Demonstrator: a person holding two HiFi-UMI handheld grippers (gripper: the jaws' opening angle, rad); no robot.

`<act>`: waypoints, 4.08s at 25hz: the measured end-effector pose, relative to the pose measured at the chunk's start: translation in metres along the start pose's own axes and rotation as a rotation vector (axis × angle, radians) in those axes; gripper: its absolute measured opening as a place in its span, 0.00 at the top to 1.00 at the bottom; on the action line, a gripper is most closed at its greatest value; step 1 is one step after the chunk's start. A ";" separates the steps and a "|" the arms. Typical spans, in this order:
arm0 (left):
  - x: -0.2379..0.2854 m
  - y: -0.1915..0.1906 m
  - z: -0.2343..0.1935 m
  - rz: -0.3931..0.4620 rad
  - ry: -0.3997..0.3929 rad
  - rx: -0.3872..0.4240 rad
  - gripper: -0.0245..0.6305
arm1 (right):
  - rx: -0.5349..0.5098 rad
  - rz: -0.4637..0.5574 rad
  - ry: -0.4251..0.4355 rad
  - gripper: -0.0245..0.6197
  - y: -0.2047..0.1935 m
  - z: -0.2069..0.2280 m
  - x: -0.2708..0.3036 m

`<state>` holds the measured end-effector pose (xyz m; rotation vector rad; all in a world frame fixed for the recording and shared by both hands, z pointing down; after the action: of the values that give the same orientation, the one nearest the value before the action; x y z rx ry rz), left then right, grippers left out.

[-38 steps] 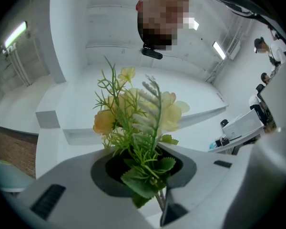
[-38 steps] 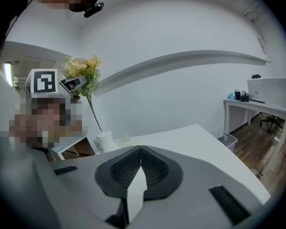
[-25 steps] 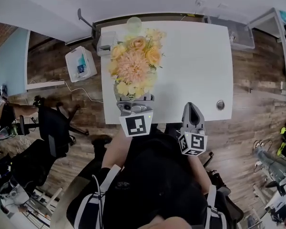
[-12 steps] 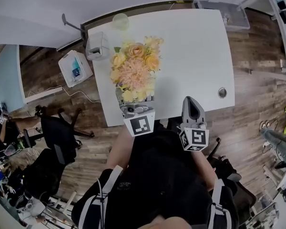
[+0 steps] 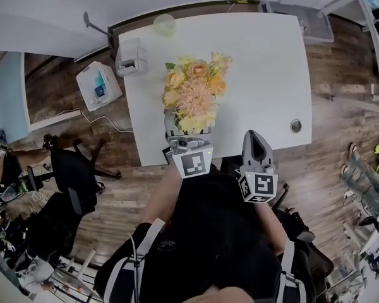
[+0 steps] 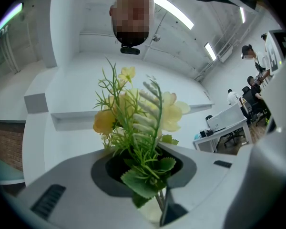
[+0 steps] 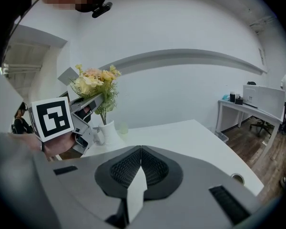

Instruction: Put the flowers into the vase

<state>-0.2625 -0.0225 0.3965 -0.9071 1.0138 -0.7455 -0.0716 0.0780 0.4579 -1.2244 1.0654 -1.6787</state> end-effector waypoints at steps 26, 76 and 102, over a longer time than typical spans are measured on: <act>-0.018 -0.043 0.019 -0.068 0.028 0.006 0.74 | -0.009 0.026 0.012 0.94 0.003 0.002 -0.005; -0.075 -0.027 0.015 -0.229 -0.040 -0.081 0.45 | -0.015 0.075 0.099 0.94 0.008 -0.019 -0.006; -0.117 0.048 0.086 -0.208 -0.227 -0.237 0.93 | -0.066 0.148 -0.050 0.94 0.022 0.018 -0.094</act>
<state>-0.2195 0.1223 0.4190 -1.2876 0.8248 -0.6848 -0.0301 0.1539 0.4113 -1.1928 1.1603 -1.5035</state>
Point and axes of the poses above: the fingertips, and each gripper's own axes: x forward along the fingers, z to its right, y out of its top, the point moved 8 cm from there along -x, backward along the fingers, and after that the axes turned 12 degrees about z, right-handed, at the moved point
